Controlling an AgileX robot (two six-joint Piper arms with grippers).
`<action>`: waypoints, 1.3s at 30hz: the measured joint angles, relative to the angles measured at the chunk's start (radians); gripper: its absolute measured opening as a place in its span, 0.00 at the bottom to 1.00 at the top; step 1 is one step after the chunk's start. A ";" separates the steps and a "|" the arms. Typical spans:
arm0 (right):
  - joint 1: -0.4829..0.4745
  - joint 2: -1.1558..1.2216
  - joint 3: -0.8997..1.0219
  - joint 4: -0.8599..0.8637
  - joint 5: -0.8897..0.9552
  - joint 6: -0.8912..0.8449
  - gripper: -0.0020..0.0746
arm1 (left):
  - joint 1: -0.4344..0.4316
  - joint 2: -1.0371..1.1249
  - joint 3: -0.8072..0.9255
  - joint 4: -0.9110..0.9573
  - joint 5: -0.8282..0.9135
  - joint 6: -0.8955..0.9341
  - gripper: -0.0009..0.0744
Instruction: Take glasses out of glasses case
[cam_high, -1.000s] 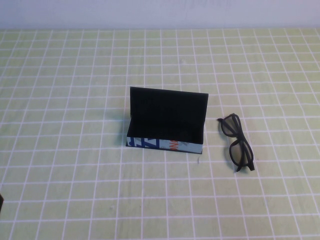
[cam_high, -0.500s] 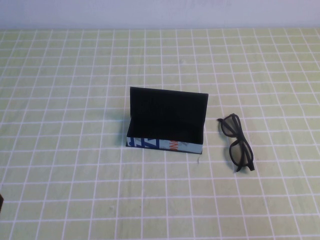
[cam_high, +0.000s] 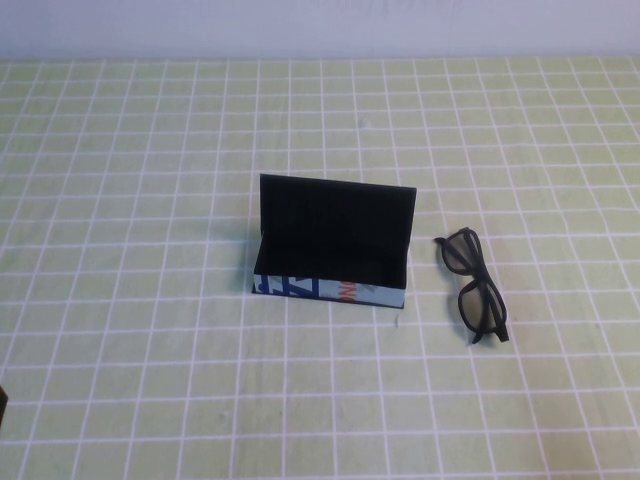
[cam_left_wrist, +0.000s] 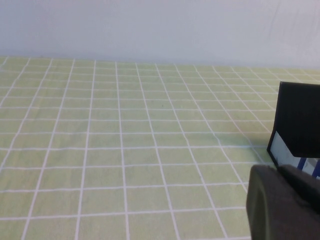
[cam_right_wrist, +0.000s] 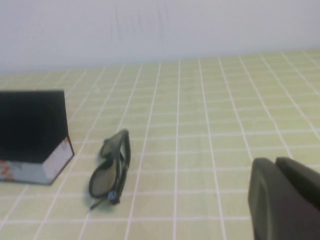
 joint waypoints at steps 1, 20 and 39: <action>0.000 -0.007 0.000 -0.002 0.034 0.000 0.00 | 0.000 -0.002 0.000 0.000 0.000 0.000 0.01; -0.002 -0.009 0.002 -0.009 0.200 0.000 0.00 | 0.000 -0.004 0.000 0.000 0.000 0.000 0.01; -0.002 -0.009 0.002 -0.009 0.200 0.000 0.00 | 0.000 -0.004 0.000 0.068 -0.030 -0.020 0.01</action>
